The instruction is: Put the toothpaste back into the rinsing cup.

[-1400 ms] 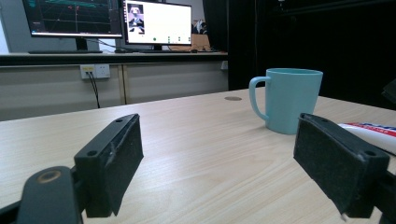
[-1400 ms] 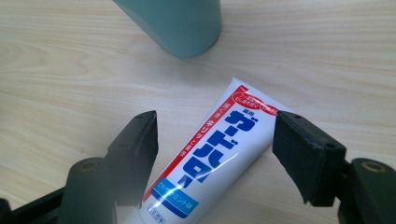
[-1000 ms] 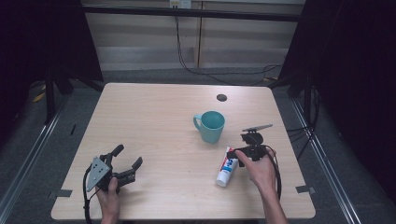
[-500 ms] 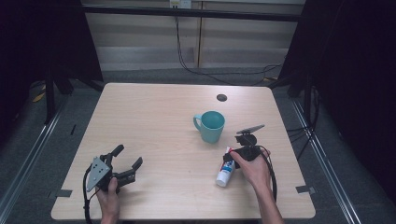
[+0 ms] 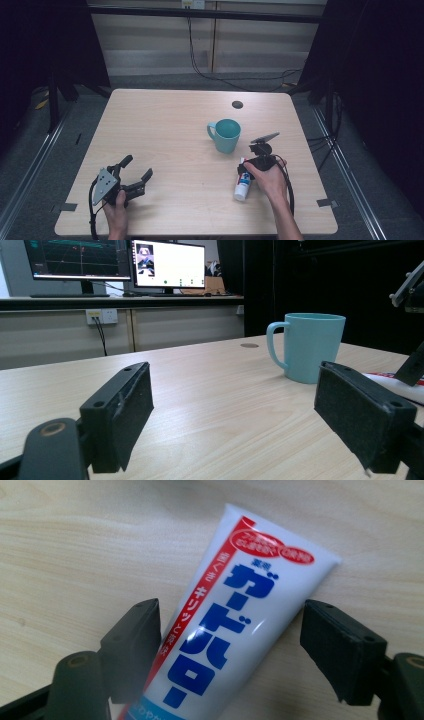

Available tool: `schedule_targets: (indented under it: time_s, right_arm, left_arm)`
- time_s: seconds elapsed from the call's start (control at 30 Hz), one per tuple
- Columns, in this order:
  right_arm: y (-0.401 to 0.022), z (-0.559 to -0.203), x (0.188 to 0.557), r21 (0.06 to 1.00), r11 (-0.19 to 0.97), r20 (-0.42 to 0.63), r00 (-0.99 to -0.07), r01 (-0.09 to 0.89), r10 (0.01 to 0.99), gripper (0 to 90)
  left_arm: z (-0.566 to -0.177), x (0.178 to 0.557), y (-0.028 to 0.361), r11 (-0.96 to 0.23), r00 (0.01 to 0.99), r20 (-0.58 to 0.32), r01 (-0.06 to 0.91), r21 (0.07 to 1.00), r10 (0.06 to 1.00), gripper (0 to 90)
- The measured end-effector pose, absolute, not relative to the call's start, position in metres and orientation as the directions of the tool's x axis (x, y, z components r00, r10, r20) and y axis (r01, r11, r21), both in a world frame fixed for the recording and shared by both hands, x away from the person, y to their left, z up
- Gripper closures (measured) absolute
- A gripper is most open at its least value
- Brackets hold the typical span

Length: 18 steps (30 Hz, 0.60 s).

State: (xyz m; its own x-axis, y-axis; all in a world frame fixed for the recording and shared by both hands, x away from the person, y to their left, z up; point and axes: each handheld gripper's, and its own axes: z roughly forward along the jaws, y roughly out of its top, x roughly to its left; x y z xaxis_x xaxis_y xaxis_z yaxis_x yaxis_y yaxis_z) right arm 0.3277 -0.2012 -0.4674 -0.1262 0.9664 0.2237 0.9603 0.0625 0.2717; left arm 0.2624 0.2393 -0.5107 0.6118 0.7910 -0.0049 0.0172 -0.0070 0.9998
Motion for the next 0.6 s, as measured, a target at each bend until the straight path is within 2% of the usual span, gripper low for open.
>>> schedule_targets:
  time_s: [0.07,0.17,0.6]
  right_arm:
    - [-0.201,-0.472,0.329,0.243,0.062,0.257,-0.126,0.968,0.958,28.5]
    - [-0.194,-0.471,0.328,0.279,0.094,0.202,-0.154,0.956,0.967,37.0]
    - [-0.188,-0.471,0.332,0.256,0.184,0.165,-0.231,0.949,0.959,38.6]
  left_arm:
    - [-0.511,0.262,0.240,-0.013,0.601,0.003,0.013,1.000,0.800,15.6]
    - [-0.510,0.262,0.240,-0.013,0.604,0.002,0.013,1.000,0.797,15.6]
    - [-0.510,0.262,0.241,-0.017,0.606,0.005,0.014,1.000,0.796,15.6]
